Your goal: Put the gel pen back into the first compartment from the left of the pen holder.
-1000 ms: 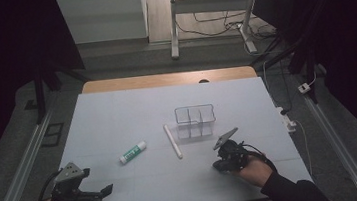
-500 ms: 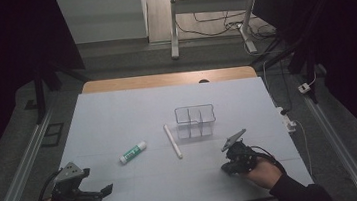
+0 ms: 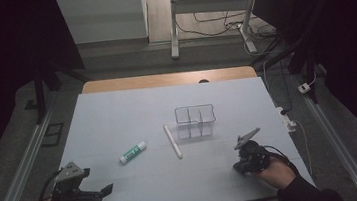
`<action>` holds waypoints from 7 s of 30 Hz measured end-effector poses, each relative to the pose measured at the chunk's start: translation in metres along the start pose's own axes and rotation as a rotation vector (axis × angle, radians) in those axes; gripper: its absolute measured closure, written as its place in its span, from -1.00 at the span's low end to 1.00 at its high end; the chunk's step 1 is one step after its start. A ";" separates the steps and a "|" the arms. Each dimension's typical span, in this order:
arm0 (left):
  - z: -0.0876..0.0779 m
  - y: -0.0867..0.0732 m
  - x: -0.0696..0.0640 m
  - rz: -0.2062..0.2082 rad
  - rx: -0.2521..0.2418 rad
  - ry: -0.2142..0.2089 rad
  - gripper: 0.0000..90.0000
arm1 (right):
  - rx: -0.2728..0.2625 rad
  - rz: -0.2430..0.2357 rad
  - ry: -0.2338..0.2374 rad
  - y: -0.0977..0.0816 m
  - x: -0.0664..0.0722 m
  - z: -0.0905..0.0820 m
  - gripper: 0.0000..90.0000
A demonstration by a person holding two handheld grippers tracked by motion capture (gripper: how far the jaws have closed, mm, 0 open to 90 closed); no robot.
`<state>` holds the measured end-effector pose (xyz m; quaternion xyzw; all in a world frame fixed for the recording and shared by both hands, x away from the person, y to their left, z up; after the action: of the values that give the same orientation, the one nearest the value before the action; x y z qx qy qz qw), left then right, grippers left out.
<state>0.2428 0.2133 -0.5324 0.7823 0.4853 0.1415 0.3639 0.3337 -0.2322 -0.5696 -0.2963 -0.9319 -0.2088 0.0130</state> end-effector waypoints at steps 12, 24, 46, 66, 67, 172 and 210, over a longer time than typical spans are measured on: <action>0.001 0.000 0.000 0.000 0.005 0.002 -0.99 | -0.019 0.073 -0.038 -0.019 -0.023 -0.014 1.00; 0.001 0.000 0.000 -0.002 0.004 0.002 -0.99 | -0.054 0.154 -0.093 -0.036 -0.055 -0.028 1.00; -0.001 -0.001 0.002 -0.008 0.012 -0.004 -1.00 | -0.187 0.223 -0.132 -0.015 -0.067 -0.042 -0.17; -0.001 -0.002 0.002 -0.004 0.012 -0.013 -1.00 | -0.079 0.166 -0.181 0.021 -0.087 -0.001 -1.00; -0.001 -0.002 0.002 -0.004 0.013 -0.012 -1.00 | -0.072 0.169 -0.185 0.021 -0.088 0.000 -1.00; -0.001 -0.002 0.002 -0.008 0.009 -0.049 -0.98 | -0.749 -0.022 -0.022 0.259 -0.009 -0.052 0.80; -0.001 -0.001 0.002 -0.009 0.006 -0.055 -0.98 | -0.747 0.007 -0.059 0.280 -0.009 -0.001 0.79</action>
<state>0.2423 0.2157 -0.5330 0.7848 0.4790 0.1168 0.3756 0.4972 -0.0307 -0.4626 -0.2897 -0.7903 -0.5259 -0.1219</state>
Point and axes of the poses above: each handheld gripper's, and its own axes: z roughly forward along the jaws, y roughly out of its top, x roughly to its left, the point moved 8 cm from there along z, roughly forward along the jaws, and after that the axes turned 4 degrees about y, right-handed, at the moved point
